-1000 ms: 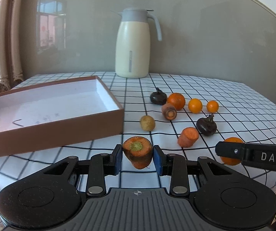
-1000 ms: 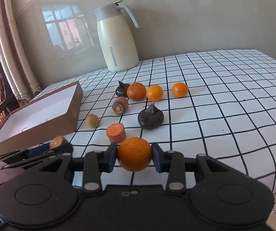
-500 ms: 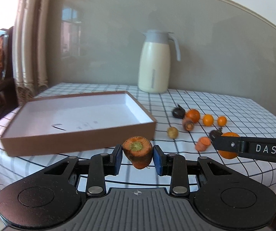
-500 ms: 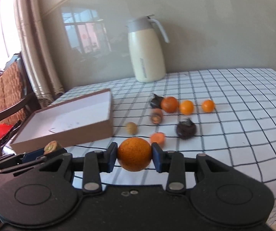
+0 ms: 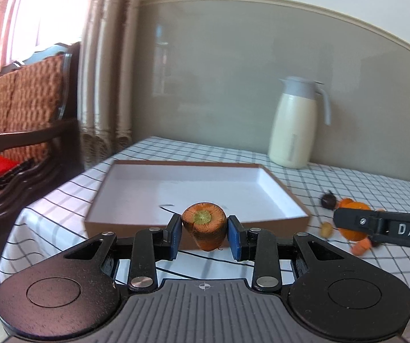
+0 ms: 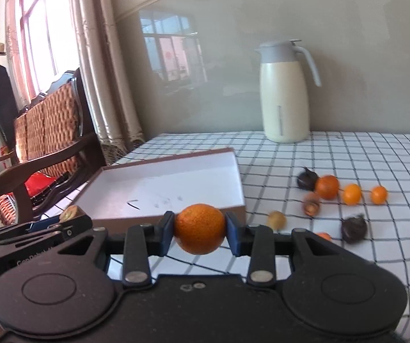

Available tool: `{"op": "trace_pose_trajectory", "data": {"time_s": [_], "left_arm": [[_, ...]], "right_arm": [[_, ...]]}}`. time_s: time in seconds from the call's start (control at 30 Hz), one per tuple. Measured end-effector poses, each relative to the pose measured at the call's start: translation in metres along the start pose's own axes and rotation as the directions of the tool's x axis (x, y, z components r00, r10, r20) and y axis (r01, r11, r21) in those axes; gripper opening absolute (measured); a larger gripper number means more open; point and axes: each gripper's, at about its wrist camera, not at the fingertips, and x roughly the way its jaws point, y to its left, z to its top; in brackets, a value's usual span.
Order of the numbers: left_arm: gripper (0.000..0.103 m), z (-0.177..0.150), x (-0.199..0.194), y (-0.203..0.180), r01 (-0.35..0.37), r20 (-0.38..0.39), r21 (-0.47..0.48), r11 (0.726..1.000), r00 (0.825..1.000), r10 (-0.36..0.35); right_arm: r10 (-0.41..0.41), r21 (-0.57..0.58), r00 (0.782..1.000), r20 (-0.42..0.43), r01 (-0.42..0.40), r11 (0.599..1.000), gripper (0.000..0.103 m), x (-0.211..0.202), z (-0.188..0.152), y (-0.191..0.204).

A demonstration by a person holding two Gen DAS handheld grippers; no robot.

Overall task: Organize fruits
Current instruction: 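Carry the carrot piece and orange over the tray with both tools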

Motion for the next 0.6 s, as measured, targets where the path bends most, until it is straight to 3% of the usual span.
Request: {"op": "trace_pose_trajectory", "data": {"time_s": [0.27,0.6], "left_arm": [[0.034,0.021,0.028,0.032,-0.076,0.004,-0.030,0.997,0.997,0.076],[0.034,0.032,0.081,0.059,-0.158,-0.034,-0.035,0.987,0.987,0.157]], "right_arm": [[0.016,-0.031,1.000,0.009,-0.016,0.999,0.030,0.033,0.023,0.012],[-0.027,-0.045,0.999,-0.018,0.026,0.999,0.030,0.086,0.039,0.002]]}}
